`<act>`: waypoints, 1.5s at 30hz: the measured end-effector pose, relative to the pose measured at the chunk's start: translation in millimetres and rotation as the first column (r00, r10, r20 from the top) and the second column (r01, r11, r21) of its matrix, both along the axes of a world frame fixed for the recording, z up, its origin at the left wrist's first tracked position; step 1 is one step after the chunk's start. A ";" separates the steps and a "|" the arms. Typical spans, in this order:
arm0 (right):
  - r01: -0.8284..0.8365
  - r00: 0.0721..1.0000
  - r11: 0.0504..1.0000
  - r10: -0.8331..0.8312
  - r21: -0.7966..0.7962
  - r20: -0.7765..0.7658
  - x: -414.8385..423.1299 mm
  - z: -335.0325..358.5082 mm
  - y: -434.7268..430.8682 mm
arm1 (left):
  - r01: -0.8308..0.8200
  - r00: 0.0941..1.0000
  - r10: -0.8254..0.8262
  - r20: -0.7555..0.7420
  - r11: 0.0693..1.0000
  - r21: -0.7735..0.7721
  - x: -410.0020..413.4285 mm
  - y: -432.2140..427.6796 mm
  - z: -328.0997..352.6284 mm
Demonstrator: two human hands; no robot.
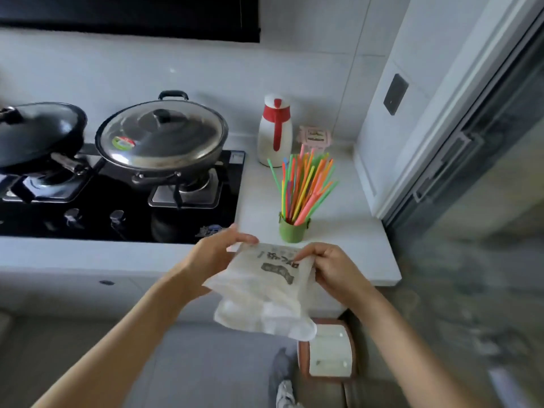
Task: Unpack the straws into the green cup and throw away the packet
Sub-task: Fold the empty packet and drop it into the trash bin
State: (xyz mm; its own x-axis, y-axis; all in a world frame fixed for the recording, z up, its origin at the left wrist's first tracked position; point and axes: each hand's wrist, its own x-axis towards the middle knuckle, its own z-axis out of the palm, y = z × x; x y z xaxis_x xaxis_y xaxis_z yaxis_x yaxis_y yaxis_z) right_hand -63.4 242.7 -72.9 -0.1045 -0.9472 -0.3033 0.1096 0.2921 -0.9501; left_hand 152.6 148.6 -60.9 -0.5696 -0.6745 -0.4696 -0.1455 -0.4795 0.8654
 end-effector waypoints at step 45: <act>-0.171 0.351 0.985 0.043 -0.019 -0.935 -198.0 -590.0 53.5 | 0.709 0.531 -0.497 0.686 0.704 -0.038 -212.9 124.1 -647.4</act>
State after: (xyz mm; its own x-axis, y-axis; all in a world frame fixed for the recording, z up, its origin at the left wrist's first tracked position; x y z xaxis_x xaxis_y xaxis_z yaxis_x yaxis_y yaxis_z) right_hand -261.4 296.2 -662.9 -0.1539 -0.9880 0.0085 -0.8860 0.1342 -0.4439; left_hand -60.3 272.7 -708.2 -0.5629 -0.4297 -0.7060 -0.8188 0.1736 0.5472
